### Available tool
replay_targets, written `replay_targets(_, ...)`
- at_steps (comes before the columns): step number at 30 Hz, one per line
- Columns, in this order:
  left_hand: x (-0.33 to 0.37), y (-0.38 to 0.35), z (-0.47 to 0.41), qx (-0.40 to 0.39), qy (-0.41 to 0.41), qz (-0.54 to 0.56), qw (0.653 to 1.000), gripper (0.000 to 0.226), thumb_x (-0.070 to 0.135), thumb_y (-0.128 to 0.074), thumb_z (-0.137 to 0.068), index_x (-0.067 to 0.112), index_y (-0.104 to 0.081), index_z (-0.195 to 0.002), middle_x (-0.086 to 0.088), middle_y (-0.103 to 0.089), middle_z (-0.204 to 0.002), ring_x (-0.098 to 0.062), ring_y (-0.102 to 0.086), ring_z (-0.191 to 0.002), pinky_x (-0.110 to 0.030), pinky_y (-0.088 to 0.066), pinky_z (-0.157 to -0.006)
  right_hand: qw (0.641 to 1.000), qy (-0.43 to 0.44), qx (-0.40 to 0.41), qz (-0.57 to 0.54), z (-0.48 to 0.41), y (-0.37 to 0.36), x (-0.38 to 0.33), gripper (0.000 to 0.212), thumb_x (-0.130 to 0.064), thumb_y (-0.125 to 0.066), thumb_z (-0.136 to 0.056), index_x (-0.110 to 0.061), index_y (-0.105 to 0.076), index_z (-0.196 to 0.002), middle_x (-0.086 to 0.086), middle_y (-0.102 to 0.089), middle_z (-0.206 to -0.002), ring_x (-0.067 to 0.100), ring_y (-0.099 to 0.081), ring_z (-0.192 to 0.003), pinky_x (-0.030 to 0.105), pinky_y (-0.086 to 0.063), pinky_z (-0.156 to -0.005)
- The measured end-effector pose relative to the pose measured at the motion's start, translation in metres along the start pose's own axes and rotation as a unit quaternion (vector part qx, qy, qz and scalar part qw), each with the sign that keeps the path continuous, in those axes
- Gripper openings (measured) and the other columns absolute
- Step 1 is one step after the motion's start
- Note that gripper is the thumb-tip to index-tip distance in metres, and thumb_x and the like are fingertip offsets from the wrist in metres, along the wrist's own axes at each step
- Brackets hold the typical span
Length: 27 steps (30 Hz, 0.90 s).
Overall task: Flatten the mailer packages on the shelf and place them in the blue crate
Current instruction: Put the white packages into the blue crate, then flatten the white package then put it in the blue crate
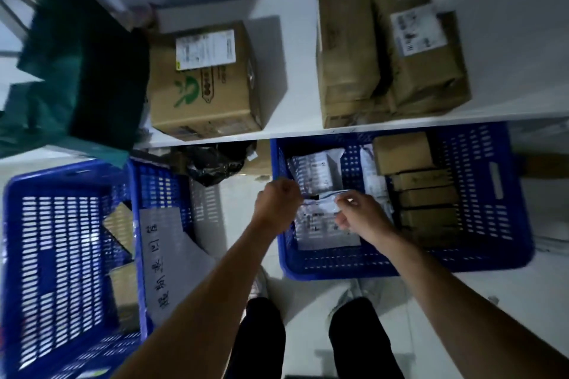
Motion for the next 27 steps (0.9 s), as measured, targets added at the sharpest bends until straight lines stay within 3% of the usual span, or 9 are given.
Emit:
replay_targets(4, 0.027, 0.031, 0.047, 0.024, 0.0, 0.119, 0.993, 0.015, 0.03, -0.055, -0.072, 0.02, -0.066, -0.074, 0.001, -0.072, -0.062, -0.025, -0.069, -0.062, -0.044, -0.057, -0.066, 0.996, -0.014, 0.011, -0.082, 0.046, 0.021, -0.025, 0.015, -0.025, -0.053, -0.104, -0.018, -0.066, -0.105, 0.008, -0.073, -0.08, 0.023, -0.07, -0.073, 0.048, -0.058, -0.081)
replay_targets(6, 0.047, 0.045, 0.07, 0.032, -0.017, 0.129, 0.991, 0.011, 0.021, -0.058, -0.082, 0.018, -0.065, -0.074, 0.0, -0.07, -0.061, -0.027, -0.066, -0.063, -0.03, -0.049, -0.057, 0.996, 0.005, 0.016, -0.09, 0.071, 0.033, -0.042, 0.016, -0.028, -0.053, -0.104, -0.018, -0.066, -0.103, 0.005, -0.072, -0.078, 0.019, -0.069, -0.07, 0.043, -0.058, -0.077)
replay_targets(9, 0.081, 0.066, 0.108, 0.018, -0.051, 0.128, 0.99, 0.029, 0.005, -0.051, -0.097, 0.018, -0.064, -0.075, -0.001, -0.069, -0.065, -0.026, -0.066, -0.066, -0.019, -0.044, -0.05, 0.995, 0.04, 0.013, -0.092, 0.113, 0.049, -0.07, 0.014, -0.028, -0.052, -0.105, -0.022, -0.064, -0.1, 0.007, -0.071, -0.083, 0.018, -0.069, -0.074, 0.044, -0.059, -0.078)
replay_targets(13, 0.125, 0.097, 0.159, 0.012, -0.094, 0.132, 0.987, 0.019, 0.027, -0.052, -0.083, 0.021, -0.066, -0.072, -0.013, -0.073, -0.075, -0.028, -0.07, -0.072, -0.033, -0.052, -0.07, 0.994, 0.075, 0.038, -0.077, 0.159, 0.07, -0.098, 0.018, -0.029, -0.05, -0.103, -0.021, -0.065, -0.097, 0.008, -0.072, -0.081, 0.022, -0.07, -0.076, 0.05, -0.059, -0.08)
replay_targets(17, 0.154, 0.125, 0.2, 0.006, -0.093, 0.189, 0.978, 0.019, 0.023, -0.058, -0.082, 0.013, -0.072, -0.089, -0.015, -0.075, -0.082, -0.039, -0.072, -0.083, -0.057, -0.057, -0.088, 0.99, 0.083, 0.08, -0.087, 0.201, 0.091, -0.13, 0.019, -0.032, -0.051, -0.102, -0.027, -0.066, -0.091, 0.002, -0.073, -0.074, 0.018, -0.068, -0.069, 0.051, -0.057, -0.078)
replay_targets(19, 0.165, 0.136, 0.22, 0.01, -0.107, 0.194, 0.975, 0.012, 0.012, -0.059, -0.091, 0.01, -0.071, -0.092, -0.015, -0.075, -0.082, -0.035, -0.072, -0.082, -0.056, -0.058, -0.086, 0.986, 0.105, 0.094, -0.09, 0.22, 0.098, -0.143, 0.022, -0.037, -0.051, -0.102, -0.034, -0.065, -0.085, 0.001, -0.073, -0.074, 0.018, -0.067, -0.068, 0.052, -0.056, -0.077)
replay_targets(21, 0.173, 0.148, 0.235, 0.035, -0.125, 0.201, 0.971, 0.015, 0.003, -0.056, -0.096, 0.007, -0.07, -0.096, -0.012, -0.076, -0.082, -0.029, -0.073, -0.08, -0.045, -0.061, -0.078, 0.984, 0.12, 0.104, -0.078, 0.235, 0.103, -0.154, 0.023, -0.039, -0.05, -0.102, -0.037, -0.064, -0.084, 0.0, -0.073, -0.075, 0.019, -0.068, -0.068, 0.051, -0.057, -0.075)
replay_targets(24, 0.194, 0.175, 0.251, 0.089, -0.152, 0.19, 0.966, 0.016, 0.007, -0.055, -0.098, 0.012, -0.07, -0.098, -0.004, -0.076, -0.081, -0.021, -0.073, -0.077, -0.029, -0.053, -0.062, 0.98, 0.153, 0.111, -0.054, 0.246, 0.11, -0.166, 0.017, -0.041, -0.052, -0.101, -0.047, -0.063, -0.09, -0.003, -0.072, -0.079, 0.018, -0.069, -0.071, 0.051, -0.059, -0.075)
replay_targets(27, 0.221, 0.202, 0.254, 0.134, -0.191, 0.166, 0.958, 0.014, 0.01, -0.057, -0.097, 0.017, -0.069, -0.095, -0.003, -0.075, -0.083, -0.02, -0.072, -0.077, -0.033, -0.057, -0.066, 0.975, 0.176, 0.126, -0.04, 0.259, 0.125, -0.192, 0.015, -0.04, -0.052, -0.099, -0.046, -0.066, -0.1, -0.003, -0.072, -0.086, 0.019, -0.069, -0.078, 0.051, -0.059, -0.078)
Point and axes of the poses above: each hand's wrist, its own z-axis away from the middle knuckle, its own y-axis out of the back of the hand, x = y × z, the point moved 1 cm from there along -z, towards the middle knuckle
